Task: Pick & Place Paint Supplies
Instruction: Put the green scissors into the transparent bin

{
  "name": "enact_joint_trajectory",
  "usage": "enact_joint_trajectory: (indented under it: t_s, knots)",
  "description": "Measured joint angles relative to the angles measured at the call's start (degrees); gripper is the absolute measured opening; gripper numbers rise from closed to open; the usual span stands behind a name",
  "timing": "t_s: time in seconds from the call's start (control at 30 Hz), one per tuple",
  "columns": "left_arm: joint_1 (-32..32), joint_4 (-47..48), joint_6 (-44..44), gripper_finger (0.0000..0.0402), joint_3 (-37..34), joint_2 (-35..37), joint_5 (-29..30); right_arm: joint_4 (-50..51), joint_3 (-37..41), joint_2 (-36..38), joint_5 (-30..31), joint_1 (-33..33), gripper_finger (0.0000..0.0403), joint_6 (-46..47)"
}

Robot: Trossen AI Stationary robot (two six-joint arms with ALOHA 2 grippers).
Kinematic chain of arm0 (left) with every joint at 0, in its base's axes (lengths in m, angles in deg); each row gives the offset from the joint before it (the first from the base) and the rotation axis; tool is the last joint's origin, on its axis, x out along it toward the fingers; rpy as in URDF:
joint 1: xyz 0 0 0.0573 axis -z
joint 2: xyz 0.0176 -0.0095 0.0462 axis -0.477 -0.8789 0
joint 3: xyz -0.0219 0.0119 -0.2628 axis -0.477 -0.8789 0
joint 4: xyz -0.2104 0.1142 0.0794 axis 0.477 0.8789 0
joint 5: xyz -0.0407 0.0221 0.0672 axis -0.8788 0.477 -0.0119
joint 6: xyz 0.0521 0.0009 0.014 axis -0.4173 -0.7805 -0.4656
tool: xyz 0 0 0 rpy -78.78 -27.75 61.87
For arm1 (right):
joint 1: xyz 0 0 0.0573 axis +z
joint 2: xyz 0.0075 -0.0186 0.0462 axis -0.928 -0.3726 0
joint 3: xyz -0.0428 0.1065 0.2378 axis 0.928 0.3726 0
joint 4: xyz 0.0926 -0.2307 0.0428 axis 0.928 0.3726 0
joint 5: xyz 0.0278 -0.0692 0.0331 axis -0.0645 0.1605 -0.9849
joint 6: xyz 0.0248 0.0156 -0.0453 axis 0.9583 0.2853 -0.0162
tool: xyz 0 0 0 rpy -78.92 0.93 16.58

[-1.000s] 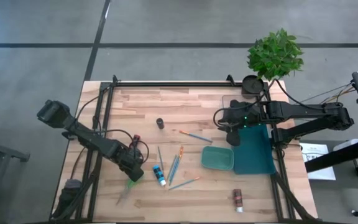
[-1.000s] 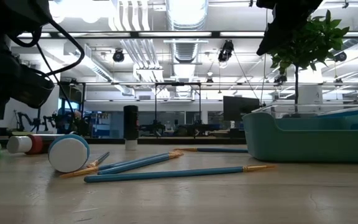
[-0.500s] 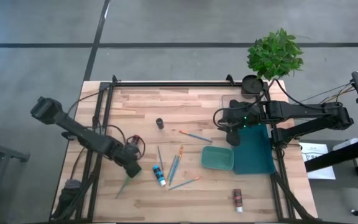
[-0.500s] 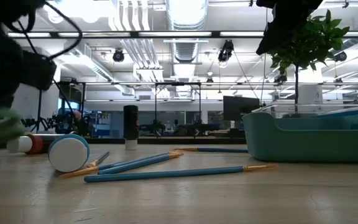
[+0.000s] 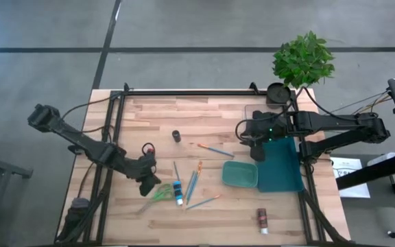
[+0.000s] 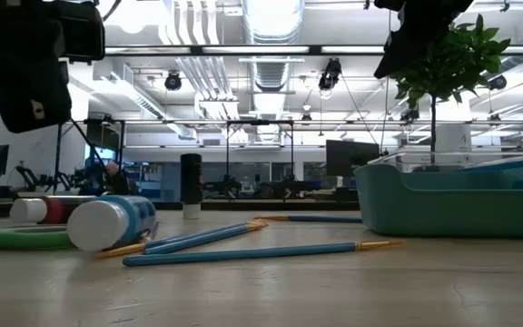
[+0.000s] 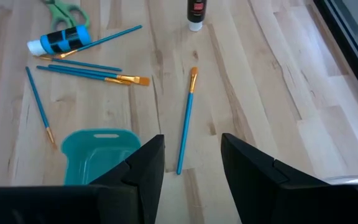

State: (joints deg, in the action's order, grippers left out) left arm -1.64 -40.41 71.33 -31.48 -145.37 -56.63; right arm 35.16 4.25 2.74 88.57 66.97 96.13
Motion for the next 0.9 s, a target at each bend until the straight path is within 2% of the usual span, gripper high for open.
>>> enact_joint_trajectory:
  t_s: [0.27, 0.5, 0.6, 0.77, 0.9]
  knots:
    - [0.00, 0.80, -1.64, 0.0005, -0.04, -2.28, -2.65, 0.01, -0.01, 0.00, 0.02, 0.18, 0.0157, 0.00]
    - [0.04, -1.98, -7.48, 0.0006, -0.01, -5.53, -13.89, 0.02, -0.01, 0.00, 0.04, 0.18, 0.0157, -0.20]
    - [0.04, -2.09, -8.78, 0.0006, 0.00, -5.86, -16.79, 0.02, 0.00, 0.00, 0.04, 0.18, 0.0157, -0.22]
    - [0.09, 1.81, -4.59, 0.0006, -0.02, -5.88, -22.40, 0.05, 0.00, 0.00, 0.04, 0.18, 0.0157, -0.28]
    - [1.08, 5.86, -1.06, 0.0006, -0.02, -6.05, -23.15, 0.06, 0.00, 0.00, 0.04, 0.18, 0.0157, -0.46]
